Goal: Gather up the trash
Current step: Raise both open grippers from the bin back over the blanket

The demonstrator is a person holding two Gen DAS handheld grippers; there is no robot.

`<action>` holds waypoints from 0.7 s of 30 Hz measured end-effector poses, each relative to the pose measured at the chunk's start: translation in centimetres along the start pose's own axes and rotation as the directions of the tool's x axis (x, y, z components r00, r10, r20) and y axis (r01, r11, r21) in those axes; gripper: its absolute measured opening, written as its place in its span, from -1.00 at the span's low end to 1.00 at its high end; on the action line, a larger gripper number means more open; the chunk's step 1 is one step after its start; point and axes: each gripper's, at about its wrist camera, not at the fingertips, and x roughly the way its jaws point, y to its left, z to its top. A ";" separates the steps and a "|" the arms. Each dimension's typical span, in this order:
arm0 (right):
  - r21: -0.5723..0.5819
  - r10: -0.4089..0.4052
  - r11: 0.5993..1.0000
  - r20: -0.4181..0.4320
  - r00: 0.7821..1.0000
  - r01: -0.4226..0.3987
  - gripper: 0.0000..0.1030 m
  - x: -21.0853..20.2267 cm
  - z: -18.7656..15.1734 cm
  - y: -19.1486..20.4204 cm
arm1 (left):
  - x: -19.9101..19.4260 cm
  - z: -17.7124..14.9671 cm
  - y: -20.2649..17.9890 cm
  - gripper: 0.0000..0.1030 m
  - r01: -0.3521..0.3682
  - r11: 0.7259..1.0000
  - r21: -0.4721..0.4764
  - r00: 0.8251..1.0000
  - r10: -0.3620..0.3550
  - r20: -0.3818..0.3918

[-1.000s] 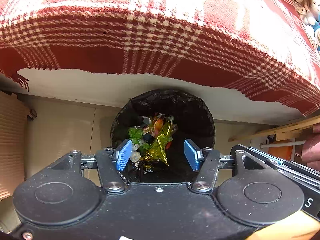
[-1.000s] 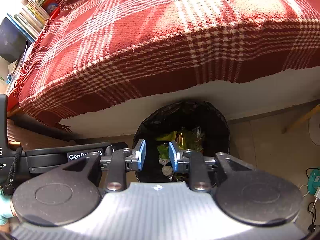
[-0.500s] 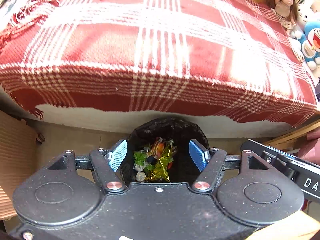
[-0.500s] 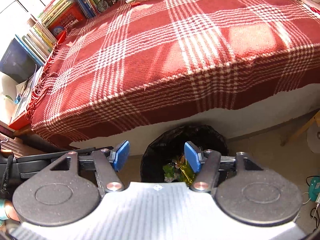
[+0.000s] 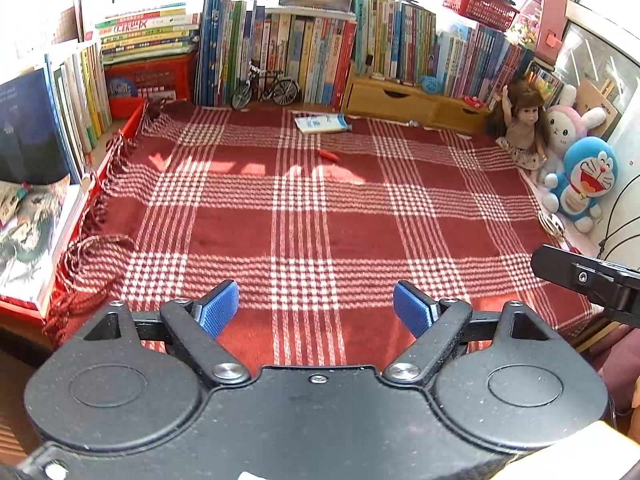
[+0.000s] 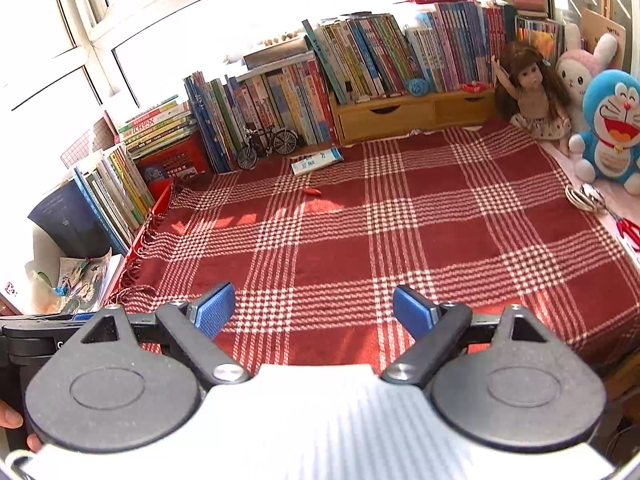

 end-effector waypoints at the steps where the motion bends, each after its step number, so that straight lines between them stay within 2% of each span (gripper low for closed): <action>1: -0.021 -0.004 1.000 0.021 1.000 0.004 0.79 0.3 1.5 0.2 | 0.0 1.5 -0.1 0.66 -0.002 1.000 -0.001 1.000 0.002 0.017; 5: -0.092 -0.018 0.995 0.084 0.996 0.026 0.90 2.6 7.2 0.3 | 1.4 7.3 -0.6 0.69 -0.042 0.999 -0.012 0.996 0.042 0.072; 10: -0.133 0.012 0.991 0.088 0.996 0.000 0.92 8.4 13.0 -1.1 | 7.1 13.1 -1.3 0.71 -0.108 0.991 -0.076 0.989 0.115 0.098; 13: -0.163 0.059 0.985 0.049 0.997 -0.050 0.92 13.4 16.3 -3.4 | 11.7 15.1 -1.9 0.71 -0.164 0.974 -0.159 0.981 0.177 0.075; 16: -0.189 0.092 0.978 0.004 0.996 -0.090 0.92 18.2 19.2 -5.6 | 16.4 17.0 -2.4 0.70 -0.152 0.968 -0.200 0.985 0.164 0.045; 18: -0.208 0.104 0.972 -0.038 0.994 -0.109 0.92 21.4 20.7 -6.7 | 19.7 18.2 -2.9 0.70 -0.205 0.952 -0.228 0.977 0.213 0.009; 21: -0.228 0.130 0.962 -0.100 0.986 -0.150 0.92 26.0 22.4 -8.1 | 24.2 19.8 -3.2 0.70 -0.225 0.937 -0.266 0.974 0.225 -0.033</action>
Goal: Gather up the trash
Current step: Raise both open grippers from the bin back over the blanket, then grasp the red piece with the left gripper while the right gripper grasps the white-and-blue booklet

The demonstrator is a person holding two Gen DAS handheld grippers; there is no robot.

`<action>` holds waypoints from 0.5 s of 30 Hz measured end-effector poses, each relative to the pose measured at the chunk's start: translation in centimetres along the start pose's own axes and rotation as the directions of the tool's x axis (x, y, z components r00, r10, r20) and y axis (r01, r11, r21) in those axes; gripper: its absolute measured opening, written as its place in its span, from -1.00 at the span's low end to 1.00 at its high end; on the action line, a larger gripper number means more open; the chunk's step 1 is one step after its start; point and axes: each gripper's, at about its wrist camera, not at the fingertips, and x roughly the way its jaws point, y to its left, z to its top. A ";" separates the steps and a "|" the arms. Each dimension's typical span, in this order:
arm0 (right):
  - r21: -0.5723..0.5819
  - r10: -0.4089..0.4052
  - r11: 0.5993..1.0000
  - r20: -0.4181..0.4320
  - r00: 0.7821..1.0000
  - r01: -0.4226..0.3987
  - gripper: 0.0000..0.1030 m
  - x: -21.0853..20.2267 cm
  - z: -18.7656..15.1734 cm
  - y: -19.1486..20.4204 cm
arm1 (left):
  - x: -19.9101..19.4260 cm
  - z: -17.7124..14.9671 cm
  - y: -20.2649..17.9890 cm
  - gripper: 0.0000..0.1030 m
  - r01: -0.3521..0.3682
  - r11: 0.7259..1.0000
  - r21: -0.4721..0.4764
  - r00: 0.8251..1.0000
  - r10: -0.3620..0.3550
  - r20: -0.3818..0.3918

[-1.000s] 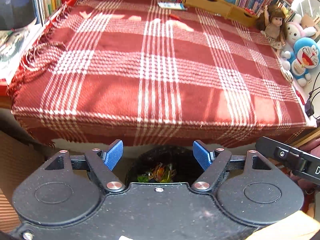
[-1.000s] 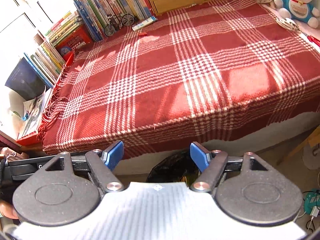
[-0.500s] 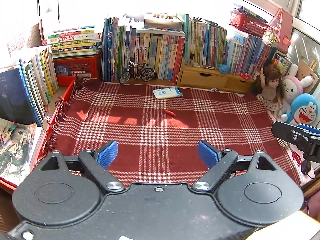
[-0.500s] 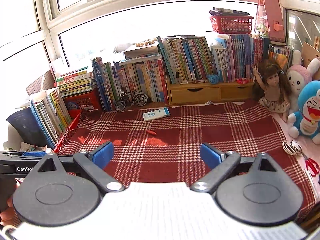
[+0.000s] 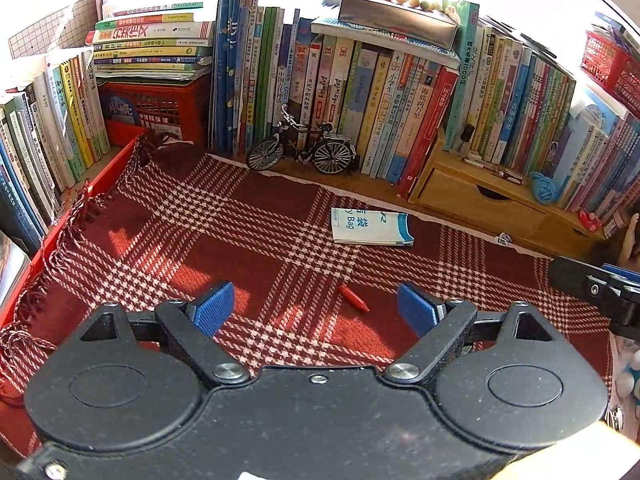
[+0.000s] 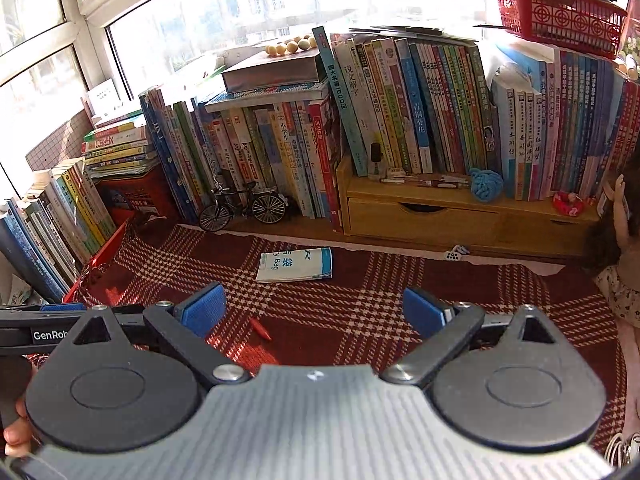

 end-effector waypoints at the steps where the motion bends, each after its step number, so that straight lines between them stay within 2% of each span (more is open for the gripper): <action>1: -0.006 0.011 1.000 -0.012 1.000 -0.011 0.92 1.2 0.4 -0.6 | 1.2 0.4 -0.4 0.70 -0.006 1.000 -0.011 1.000 0.006 -0.012; 4: -0.014 0.048 0.999 -0.046 0.998 -0.049 0.92 4.8 1.4 -2.5 | 5.2 1.6 -2.0 0.70 -0.036 0.999 -0.038 0.999 0.035 -0.039; 8: 0.010 0.094 0.996 -0.095 0.991 -0.094 0.92 9.4 2.2 -4.8 | 10.2 2.9 -3.4 0.70 -0.035 0.999 -0.042 0.997 0.032 -0.073; 12: -0.007 0.149 0.989 -0.131 0.980 -0.151 0.92 13.2 2.2 -6.2 | 14.2 3.6 -3.2 0.67 -0.091 0.990 -0.110 0.984 0.073 -0.162; 15: -0.060 0.152 0.985 -0.161 0.975 -0.163 0.92 16.3 2.0 -6.4 | 15.6 1.8 -2.5 0.62 -0.062 0.981 -0.185 0.977 0.021 -0.214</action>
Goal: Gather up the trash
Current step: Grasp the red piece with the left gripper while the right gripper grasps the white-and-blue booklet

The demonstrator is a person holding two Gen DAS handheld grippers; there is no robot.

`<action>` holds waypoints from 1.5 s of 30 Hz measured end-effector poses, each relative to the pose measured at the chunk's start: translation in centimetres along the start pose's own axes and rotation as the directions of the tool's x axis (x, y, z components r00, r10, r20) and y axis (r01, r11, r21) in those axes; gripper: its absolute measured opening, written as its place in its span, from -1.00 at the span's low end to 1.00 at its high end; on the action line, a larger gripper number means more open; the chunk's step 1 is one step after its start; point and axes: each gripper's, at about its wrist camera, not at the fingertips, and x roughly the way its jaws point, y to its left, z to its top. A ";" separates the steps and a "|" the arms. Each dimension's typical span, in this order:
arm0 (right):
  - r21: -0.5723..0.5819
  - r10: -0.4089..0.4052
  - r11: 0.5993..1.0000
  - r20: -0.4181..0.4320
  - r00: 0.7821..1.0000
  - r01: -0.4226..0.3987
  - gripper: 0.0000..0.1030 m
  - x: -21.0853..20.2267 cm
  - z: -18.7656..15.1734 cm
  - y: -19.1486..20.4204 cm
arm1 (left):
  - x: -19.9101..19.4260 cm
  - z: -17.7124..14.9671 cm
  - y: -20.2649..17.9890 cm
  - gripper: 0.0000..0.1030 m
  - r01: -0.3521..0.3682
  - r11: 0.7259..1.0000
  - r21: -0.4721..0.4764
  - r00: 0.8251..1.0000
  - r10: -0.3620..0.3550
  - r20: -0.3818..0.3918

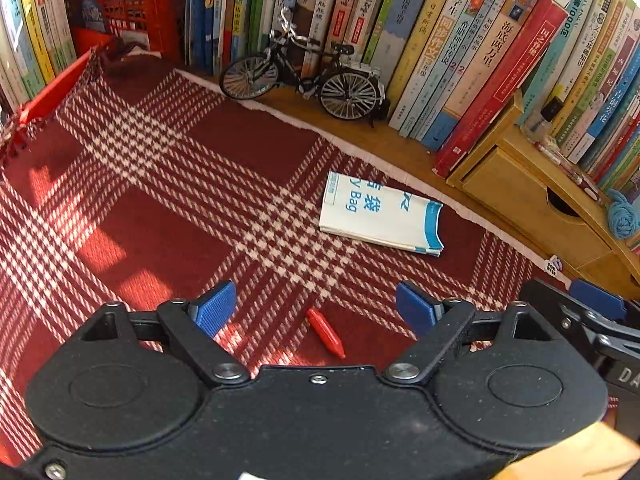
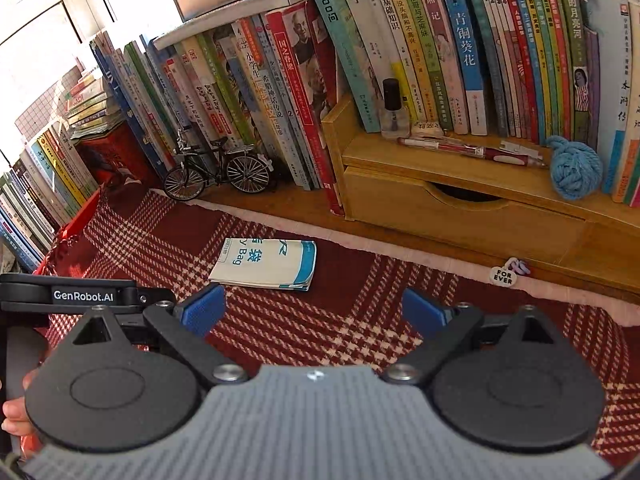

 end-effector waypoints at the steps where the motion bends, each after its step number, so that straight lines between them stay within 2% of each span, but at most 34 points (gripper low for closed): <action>1: -0.022 -0.001 1.000 -0.012 1.000 0.000 0.92 1.0 0.1 -0.2 | 0.7 -0.5 0.2 0.52 0.012 1.000 -0.023 1.000 -0.012 -0.015; 6: -0.088 0.017 0.996 -0.033 0.999 -0.020 0.92 3.6 0.5 -0.9 | 4.6 -2.4 -0.3 0.21 -0.020 0.995 -0.093 0.998 0.013 -0.069; 8: -0.107 0.037 0.993 -0.038 0.999 -0.040 0.92 4.1 0.7 -1.2 | 5.0 -2.7 -1.1 0.19 -0.046 0.996 -0.070 0.999 0.046 -0.002; 9: -0.120 0.045 0.992 -0.040 0.998 -0.050 0.92 4.3 0.9 -1.2 | 5.2 -2.7 -1.6 -0.11 -0.053 0.998 -0.035 0.999 0.054 0.011; 10: -0.135 0.051 0.989 -0.043 0.998 -0.057 0.92 4.6 1.1 -1.2 | 5.3 -2.7 -2.1 -0.54 -0.077 0.997 -0.011 0.997 0.077 0.014; 11: -0.149 0.055 0.987 -0.045 0.997 -0.061 0.92 4.8 1.3 -1.1 | 5.3 -2.6 -2.4 -0.73 -0.105 0.994 0.009 0.994 0.105 0.019; 12: -0.161 0.058 0.985 -0.046 0.997 -0.065 0.92 5.1 1.5 -0.9 | 5.2 -2.5 -2.6 -0.81 -0.107 0.994 0.024 0.994 0.106 0.016; 14: -0.193 0.067 0.978 -0.044 0.997 -0.074 0.92 5.7 2.1 -0.3 | 4.7 -2.4 -2.3 -0.81 -0.085 0.996 0.021 0.996 0.085 0.020; 18: -0.262 0.076 0.961 -0.063 0.995 -0.090 0.92 7.4 3.0 0.8 | 3.2 -2.0 -1.9 -0.82 -0.112 0.993 0.045 0.993 0.110 0.049; 24: -0.357 0.095 0.927 -0.075 0.993 -0.116 0.92 10.5 3.1 2.9 | 1.6 -2.6 0.0 -0.82 -0.140 0.990 -0.002 0.988 0.140 0.066; 27: -0.419 0.123 0.896 -0.082 0.989 -0.146 0.95 11.3 2.8 4.0 | 1.2 -3.4 1.2 -0.82 -0.143 0.989 -0.045 0.987 0.146 0.064; 32: -0.544 0.169 0.815 -0.105 0.980 -0.199 1.00 12.4 2.4 6.0 | 1.3 -4.2 3.1 -0.82 -0.146 0.983 -0.114 0.987 0.153 0.052; 36: -0.604 0.145 0.774 -0.120 0.982 -0.188 1.00 14.0 2.1 7.3 | 1.8 -4.4 4.0 -0.82 -0.149 0.979 -0.139 0.987 0.156 0.040; 39: -0.614 0.103 0.772 -0.134 0.986 -0.164 1.00 15.8 2.3 7.7 | 2.0 -4.3 4.4 -0.82 -0.146 0.978 -0.146 0.987 0.153 0.040; 42: -0.551 0.116 0.809 -0.195 0.974 -0.207 0.97 16.8 3.0 6.8 | 2.0 -4.3 4.4 -0.82 -0.137 0.980 -0.147 0.989 0.144 0.041; 43: -0.524 0.125 0.824 -0.208 0.970 -0.218 0.89 16.8 3.1 6.5 | 2.0 -4.3 4.4 -0.82 -0.134 0.980 -0.146 0.989 0.141 0.041; 45: -0.510 0.121 0.834 -0.202 0.972 -0.210 0.58 16.2 3.0 6.2 | 2.0 -4.3 4.3 -0.82 -0.128 0.981 -0.143 0.990 0.134 0.039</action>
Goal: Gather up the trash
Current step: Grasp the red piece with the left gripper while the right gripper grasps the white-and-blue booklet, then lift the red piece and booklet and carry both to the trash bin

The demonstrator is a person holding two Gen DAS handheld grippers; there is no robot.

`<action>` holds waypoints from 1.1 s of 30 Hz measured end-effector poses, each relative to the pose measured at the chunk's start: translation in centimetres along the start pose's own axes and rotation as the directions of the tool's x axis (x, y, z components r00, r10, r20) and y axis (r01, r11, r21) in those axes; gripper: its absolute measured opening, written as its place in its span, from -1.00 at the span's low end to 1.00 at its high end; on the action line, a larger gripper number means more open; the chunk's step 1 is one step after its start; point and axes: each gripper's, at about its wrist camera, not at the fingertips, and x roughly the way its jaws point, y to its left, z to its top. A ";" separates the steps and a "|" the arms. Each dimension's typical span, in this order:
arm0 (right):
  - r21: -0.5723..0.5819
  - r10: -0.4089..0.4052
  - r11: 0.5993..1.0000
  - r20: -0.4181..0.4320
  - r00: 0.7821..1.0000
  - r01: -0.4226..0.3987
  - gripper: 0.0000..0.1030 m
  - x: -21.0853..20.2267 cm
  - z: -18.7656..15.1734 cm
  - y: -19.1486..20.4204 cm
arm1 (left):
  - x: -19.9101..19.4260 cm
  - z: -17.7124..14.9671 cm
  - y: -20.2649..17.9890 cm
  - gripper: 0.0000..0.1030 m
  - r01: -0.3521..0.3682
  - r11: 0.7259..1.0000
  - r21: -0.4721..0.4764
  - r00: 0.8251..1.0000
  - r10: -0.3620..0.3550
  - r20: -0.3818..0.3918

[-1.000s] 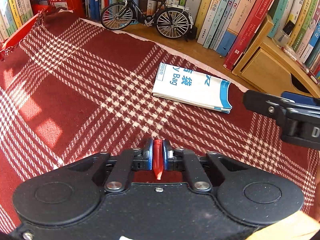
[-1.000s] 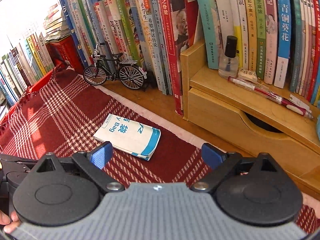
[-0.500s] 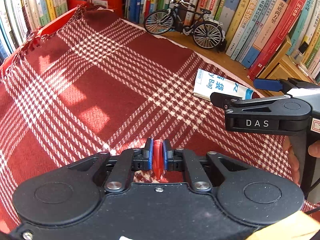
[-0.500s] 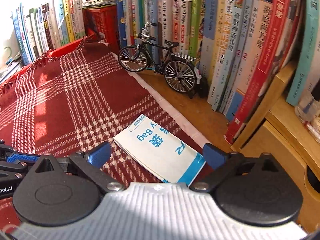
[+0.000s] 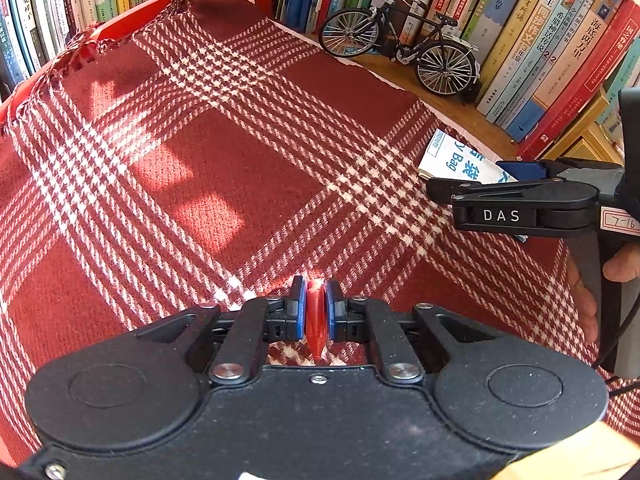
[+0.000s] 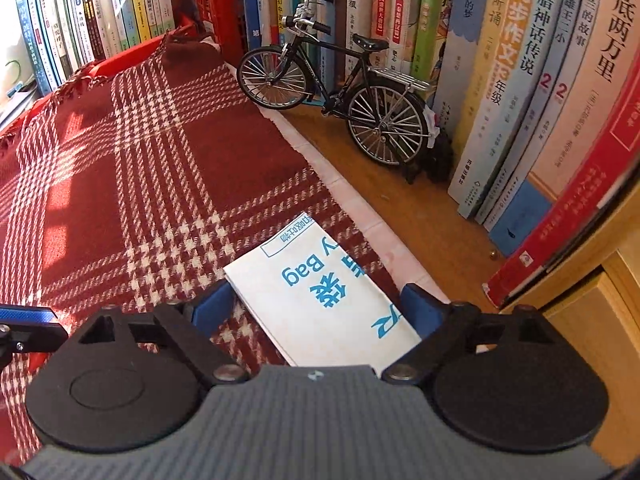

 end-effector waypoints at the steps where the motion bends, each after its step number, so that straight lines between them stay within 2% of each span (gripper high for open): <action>1: -0.002 -0.009 1.000 0.000 1.000 0.009 0.50 -0.4 -0.1 0.2 | -0.1 0.0 0.0 -0.82 0.004 1.000 0.001 1.000 -0.004 0.000; 4: 0.000 -0.048 0.999 0.015 0.999 0.048 0.19 -1.7 -0.6 0.7 | -0.4 0.0 0.0 -0.82 0.011 1.000 -0.001 1.000 -0.011 0.004; 6: 0.031 -0.064 0.998 0.026 0.998 0.063 -0.12 -2.7 -0.7 1.0 | -0.8 0.0 0.0 -0.82 0.015 1.000 -0.005 1.000 -0.015 0.007; 12: 0.176 -0.067 0.983 0.030 0.997 0.060 -0.50 -5.3 -1.1 1.6 | -2.3 -0.3 0.2 -0.82 0.030 0.999 -0.013 0.999 -0.029 0.023; 13: 0.208 -0.050 0.977 0.024 0.998 0.044 -0.51 -5.9 -1.3 1.7 | -2.6 -0.4 0.2 -0.82 0.032 0.999 -0.015 0.999 -0.031 0.025; 15: 0.245 -0.019 0.969 0.018 1.000 0.014 -0.70 -7.0 -1.8 2.4 | -3.1 -0.6 0.5 -0.82 0.035 0.999 -0.023 0.999 -0.035 0.028; 16: 0.246 -0.021 0.969 0.014 1.000 0.017 -0.70 -7.3 -2.1 2.8 | -3.3 -0.7 0.6 -0.82 0.037 0.999 -0.026 0.999 -0.036 0.028; 17: 0.235 -0.022 0.972 0.015 1.000 0.018 -0.58 -7.4 -2.3 3.3 | -3.5 -0.8 0.8 -0.82 0.037 0.999 -0.029 0.999 -0.036 0.027; 20: 0.179 -0.057 0.982 -0.002 0.998 0.057 -0.09 -6.8 -2.6 4.0 | -3.8 -1.2 1.4 -0.82 0.038 0.998 -0.045 0.999 -0.037 0.027; 21: 0.165 -0.067 0.984 -0.007 0.998 0.067 0.21 -6.5 -2.6 4.0 | -3.9 -1.4 1.6 -0.82 0.040 0.998 -0.052 0.999 -0.039 0.026; 23: 0.160 -0.078 0.984 -0.004 0.997 0.077 0.56 -5.7 -2.5 3.8 | -3.8 -1.7 1.9 -0.82 0.043 0.997 -0.064 0.999 -0.042 0.022; 26: 0.166 -0.102 0.980 -0.026 0.994 0.105 0.76 -4.2 -2.3 3.3 | -3.8 -2.2 2.5 -0.82 0.036 0.996 -0.079 0.999 -0.035 0.017; 28: 0.166 -0.119 0.978 -0.062 0.991 0.128 0.77 -2.9 -2.3 3.1 | -3.8 -2.5 2.8 -0.82 0.036 0.995 -0.089 0.999 -0.035 0.014; 29: 0.173 -0.118 0.976 -0.081 0.990 0.131 0.71 -2.4 -2.4 3.0 | -3.9 -2.6 2.9 -0.82 0.040 0.995 -0.093 0.999 -0.039 0.016; 31: 0.186 -0.123 0.974 -0.070 0.990 0.134 0.42 -2.5 -2.6 3.3 | -4.2 -2.7 3.1 -0.82 0.053 0.994 -0.093 0.998 -0.051 0.026; 32: 0.187 -0.119 0.974 -0.062 0.991 0.129 0.07 -3.0 -2.7 3.6 | -4.5 -2.8 3.2 -0.82 0.058 0.994 -0.090 0.998 -0.055 0.032; 33: 0.191 -0.124 0.973 -0.048 0.991 0.131 -0.08 -3.4 -2.8 3.9 | -4.7 -2.8 3.2 -0.82 0.063 0.994 -0.088 0.998 -0.060 0.037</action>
